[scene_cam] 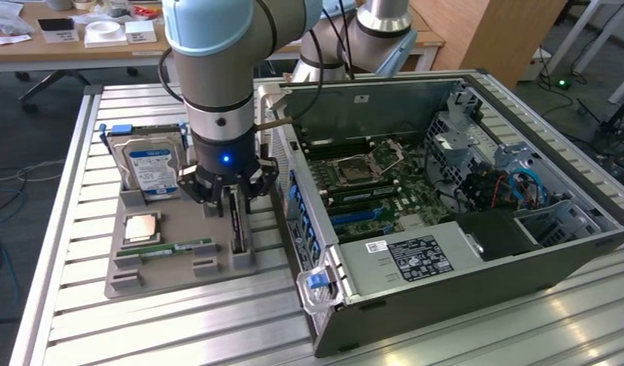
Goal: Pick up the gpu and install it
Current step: 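Pick up the gpu and move the gpu toward the slot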
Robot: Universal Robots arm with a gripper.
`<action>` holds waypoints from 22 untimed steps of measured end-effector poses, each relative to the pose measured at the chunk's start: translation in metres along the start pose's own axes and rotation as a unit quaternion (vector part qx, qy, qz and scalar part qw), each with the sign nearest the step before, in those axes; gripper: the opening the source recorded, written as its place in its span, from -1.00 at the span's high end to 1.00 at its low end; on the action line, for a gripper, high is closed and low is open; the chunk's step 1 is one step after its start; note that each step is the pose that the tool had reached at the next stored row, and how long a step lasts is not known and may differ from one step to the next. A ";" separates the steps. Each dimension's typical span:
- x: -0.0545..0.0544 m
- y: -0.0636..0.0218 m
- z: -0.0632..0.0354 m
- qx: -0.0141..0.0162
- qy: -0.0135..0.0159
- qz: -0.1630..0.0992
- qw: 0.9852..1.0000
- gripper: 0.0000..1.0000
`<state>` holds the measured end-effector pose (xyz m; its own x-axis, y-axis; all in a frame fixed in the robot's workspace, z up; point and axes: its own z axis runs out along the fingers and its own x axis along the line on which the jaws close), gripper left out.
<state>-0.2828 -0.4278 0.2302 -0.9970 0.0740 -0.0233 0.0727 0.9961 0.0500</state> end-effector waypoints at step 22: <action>0.000 -0.0001 0.0019 0.000 0.000 0.000 1.000 0.22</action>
<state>-0.2828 -0.4278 0.2283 -0.9970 0.0739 -0.0232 0.0727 0.9961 0.0500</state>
